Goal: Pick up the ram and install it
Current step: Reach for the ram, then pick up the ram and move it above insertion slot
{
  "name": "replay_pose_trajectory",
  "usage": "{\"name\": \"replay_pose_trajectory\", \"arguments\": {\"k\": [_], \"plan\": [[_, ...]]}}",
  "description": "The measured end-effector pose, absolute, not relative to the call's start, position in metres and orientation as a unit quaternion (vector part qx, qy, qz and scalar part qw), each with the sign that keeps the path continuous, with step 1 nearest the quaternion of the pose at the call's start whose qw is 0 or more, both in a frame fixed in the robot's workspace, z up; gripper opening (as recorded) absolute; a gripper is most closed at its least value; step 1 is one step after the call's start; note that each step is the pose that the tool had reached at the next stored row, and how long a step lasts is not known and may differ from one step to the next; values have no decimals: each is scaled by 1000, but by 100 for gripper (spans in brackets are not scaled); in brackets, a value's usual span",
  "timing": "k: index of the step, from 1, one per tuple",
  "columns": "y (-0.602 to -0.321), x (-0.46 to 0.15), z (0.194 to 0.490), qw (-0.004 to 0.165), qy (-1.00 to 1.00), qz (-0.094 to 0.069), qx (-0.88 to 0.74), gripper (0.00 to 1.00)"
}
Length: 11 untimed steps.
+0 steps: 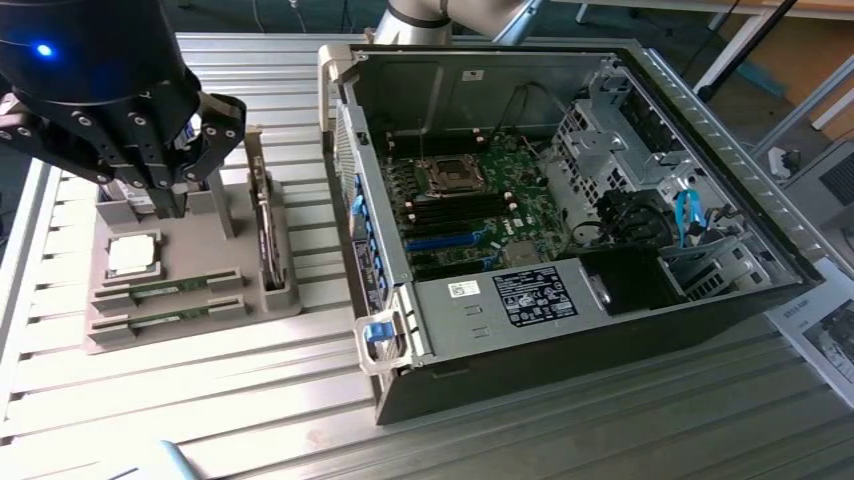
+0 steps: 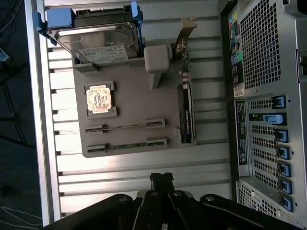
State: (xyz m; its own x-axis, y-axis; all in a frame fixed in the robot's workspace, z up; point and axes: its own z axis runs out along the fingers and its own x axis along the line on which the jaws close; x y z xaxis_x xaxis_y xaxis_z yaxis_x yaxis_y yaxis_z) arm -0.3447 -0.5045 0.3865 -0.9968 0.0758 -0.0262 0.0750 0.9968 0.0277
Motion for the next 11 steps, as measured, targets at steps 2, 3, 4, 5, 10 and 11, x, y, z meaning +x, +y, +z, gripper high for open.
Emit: {"name": "replay_pose_trajectory", "arguments": {"k": [2, 3, 4, 5, 10, 11], "plan": [[-505, -345, 386, 14, 999, 13, 38, 10], [-505, -345, 386, 14, 999, 13, 38, 10], [-505, -345, 386, 14, 999, 13, 38, 10], [-505, -345, 386, 14, 999, 13, 38, 10], [-505, -345, 385, 13, 999, 14, -27, 10], [-505, -345, 385, 12, 999, 14, -45, 10]]}}
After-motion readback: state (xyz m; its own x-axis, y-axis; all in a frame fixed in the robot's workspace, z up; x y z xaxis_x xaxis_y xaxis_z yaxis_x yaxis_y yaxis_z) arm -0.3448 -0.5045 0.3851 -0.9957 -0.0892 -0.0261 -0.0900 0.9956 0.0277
